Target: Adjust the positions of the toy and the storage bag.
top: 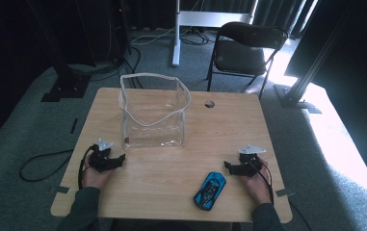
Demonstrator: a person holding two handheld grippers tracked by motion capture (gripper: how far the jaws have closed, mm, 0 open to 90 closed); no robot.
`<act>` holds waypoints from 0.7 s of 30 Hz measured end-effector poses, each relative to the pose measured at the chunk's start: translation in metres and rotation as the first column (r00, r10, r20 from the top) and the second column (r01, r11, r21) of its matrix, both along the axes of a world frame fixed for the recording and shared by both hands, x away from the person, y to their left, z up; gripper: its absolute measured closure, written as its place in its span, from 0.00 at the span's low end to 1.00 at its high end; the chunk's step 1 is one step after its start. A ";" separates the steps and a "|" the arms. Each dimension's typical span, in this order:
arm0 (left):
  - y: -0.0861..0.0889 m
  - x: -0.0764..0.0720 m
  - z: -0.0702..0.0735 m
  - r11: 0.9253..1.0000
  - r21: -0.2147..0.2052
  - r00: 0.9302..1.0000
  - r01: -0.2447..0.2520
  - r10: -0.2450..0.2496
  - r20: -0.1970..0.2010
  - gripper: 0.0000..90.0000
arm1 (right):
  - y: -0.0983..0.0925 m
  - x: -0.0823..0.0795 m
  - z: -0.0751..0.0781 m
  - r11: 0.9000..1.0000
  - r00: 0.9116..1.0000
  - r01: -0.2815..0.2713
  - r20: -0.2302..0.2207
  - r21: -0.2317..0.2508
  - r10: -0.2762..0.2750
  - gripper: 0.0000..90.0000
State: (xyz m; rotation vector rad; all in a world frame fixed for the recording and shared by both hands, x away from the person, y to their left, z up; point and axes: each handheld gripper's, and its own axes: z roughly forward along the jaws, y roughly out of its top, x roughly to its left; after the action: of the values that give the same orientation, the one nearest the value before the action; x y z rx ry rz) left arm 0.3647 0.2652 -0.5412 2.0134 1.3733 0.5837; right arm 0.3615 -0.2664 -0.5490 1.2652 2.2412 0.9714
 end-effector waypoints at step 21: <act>-0.004 0.005 0.004 1.000 0.012 1.000 -0.002 0.002 -0.029 0.39 | 0.024 0.007 0.018 0.998 0.999 -0.030 -0.023 -0.049 0.029 0.58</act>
State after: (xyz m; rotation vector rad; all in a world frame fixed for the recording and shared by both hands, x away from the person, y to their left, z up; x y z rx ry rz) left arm 0.3700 0.2608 -0.5372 2.0379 1.3918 0.5675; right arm 0.3685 -0.2427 -0.5314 1.2305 2.2924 0.9107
